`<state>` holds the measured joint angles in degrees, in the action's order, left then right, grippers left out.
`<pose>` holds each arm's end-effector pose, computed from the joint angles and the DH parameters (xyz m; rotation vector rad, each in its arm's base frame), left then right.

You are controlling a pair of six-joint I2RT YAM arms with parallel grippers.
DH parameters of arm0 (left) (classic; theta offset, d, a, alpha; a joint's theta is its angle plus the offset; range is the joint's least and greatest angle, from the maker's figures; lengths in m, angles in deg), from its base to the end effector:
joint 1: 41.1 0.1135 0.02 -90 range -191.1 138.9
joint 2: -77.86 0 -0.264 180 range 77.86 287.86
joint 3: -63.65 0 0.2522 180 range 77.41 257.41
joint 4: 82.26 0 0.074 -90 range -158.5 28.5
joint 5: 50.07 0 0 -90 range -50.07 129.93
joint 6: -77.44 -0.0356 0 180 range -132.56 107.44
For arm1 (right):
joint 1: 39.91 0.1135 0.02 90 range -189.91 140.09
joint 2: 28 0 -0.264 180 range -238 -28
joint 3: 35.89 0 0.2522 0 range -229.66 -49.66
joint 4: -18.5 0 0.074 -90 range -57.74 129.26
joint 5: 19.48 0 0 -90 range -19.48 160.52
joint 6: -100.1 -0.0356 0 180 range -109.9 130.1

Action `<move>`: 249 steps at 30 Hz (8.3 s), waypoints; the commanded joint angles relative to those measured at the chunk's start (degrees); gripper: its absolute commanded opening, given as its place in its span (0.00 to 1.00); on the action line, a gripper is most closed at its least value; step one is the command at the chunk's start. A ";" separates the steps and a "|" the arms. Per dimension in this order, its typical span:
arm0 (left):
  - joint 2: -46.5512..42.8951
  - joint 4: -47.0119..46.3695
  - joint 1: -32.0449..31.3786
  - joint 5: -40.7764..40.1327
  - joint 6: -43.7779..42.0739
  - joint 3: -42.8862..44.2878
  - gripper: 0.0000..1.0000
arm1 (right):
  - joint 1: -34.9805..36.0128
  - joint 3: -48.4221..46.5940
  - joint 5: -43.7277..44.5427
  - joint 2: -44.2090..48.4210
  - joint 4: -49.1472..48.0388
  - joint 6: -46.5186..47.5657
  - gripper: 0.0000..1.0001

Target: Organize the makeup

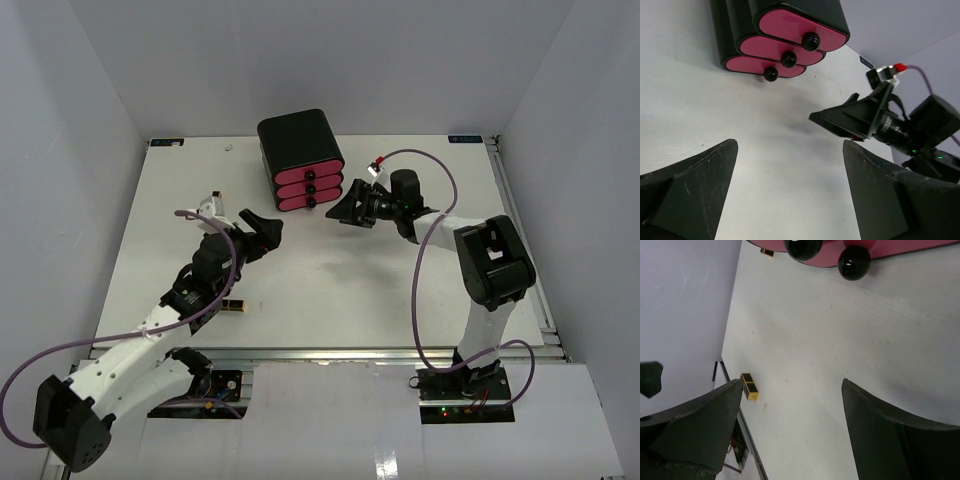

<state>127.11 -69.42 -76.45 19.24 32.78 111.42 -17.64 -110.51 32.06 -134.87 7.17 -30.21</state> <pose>0.1735 -0.1076 0.2804 -0.4196 1.8079 -0.6684 0.3665 0.1740 0.1952 -0.1645 2.0994 1.3424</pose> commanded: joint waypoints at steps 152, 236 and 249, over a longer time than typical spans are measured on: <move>-28.32 61.00 25.77 3.71 9.56 29.71 0.97 | 46.63 -29.76 23.85 -19.78 23.35 59.64 0.77; 67.20 19.82 38.61 19.20 -38.22 54.41 0.64 | -4.60 -28.00 -11.02 8.78 57.44 82.32 0.96; 69.07 20.82 36.32 18.34 -37.70 53.08 0.44 | -4.78 -27.27 -10.95 8.64 57.16 81.49 0.96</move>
<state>198.63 -48.65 -39.94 38.82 -4.73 164.35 -22.48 -137.93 22.67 -127.05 64.86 52.14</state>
